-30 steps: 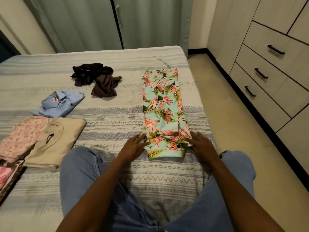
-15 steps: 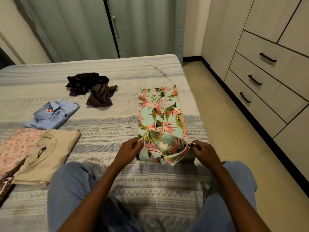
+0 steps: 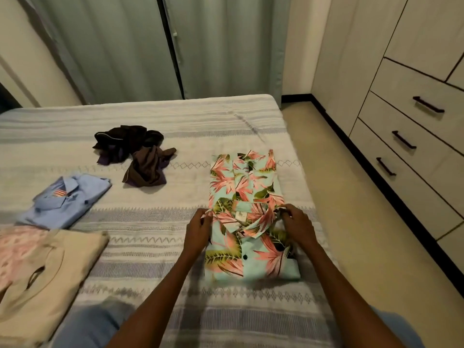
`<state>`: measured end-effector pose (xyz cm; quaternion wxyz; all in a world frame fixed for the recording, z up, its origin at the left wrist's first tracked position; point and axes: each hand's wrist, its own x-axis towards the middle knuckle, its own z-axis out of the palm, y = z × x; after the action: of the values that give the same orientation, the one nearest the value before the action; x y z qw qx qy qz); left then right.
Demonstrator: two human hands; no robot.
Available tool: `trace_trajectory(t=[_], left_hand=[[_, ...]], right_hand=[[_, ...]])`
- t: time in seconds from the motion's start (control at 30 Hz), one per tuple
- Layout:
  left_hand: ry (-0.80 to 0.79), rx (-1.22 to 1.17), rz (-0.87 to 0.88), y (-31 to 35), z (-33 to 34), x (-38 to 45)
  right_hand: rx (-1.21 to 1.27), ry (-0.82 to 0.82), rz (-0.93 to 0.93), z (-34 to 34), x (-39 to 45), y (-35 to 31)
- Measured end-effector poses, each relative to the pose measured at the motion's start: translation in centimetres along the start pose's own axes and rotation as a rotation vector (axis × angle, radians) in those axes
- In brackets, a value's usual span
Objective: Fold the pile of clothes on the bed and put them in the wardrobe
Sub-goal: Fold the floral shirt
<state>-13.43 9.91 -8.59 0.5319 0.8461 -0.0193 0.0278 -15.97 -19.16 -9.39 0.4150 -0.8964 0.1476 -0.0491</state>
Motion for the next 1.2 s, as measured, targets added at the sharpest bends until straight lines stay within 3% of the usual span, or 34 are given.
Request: trace_trajectory(t=[0.4,0.67,0.9,1.07,1.2], left_hand=[[0.105,0.154,0.061,0.1,5.6,23.0],[0.205,0.358,-0.06,-3.3,9.4,34.1],[0.157,0.646,-0.137,-5.1,10.4,36.7],[0.175,0.571,-0.198,-4.0,10.2,35.8],[0.195,0.689,-0.062,-2.5,9.8,31.6]], right_hand=[[-0.149,0.04,0.068,2.0,23.6,-2.8],[-0.374,0.089,0.027,6.4,34.6,-3.8],[-0.553,0.078,-0.011,8.7,36.4,-2.0],[-0.561,0.211,-0.05,8.5,34.7,-2.3],[-0.558,0.222,-0.127,8.0,30.2,-2.9]])
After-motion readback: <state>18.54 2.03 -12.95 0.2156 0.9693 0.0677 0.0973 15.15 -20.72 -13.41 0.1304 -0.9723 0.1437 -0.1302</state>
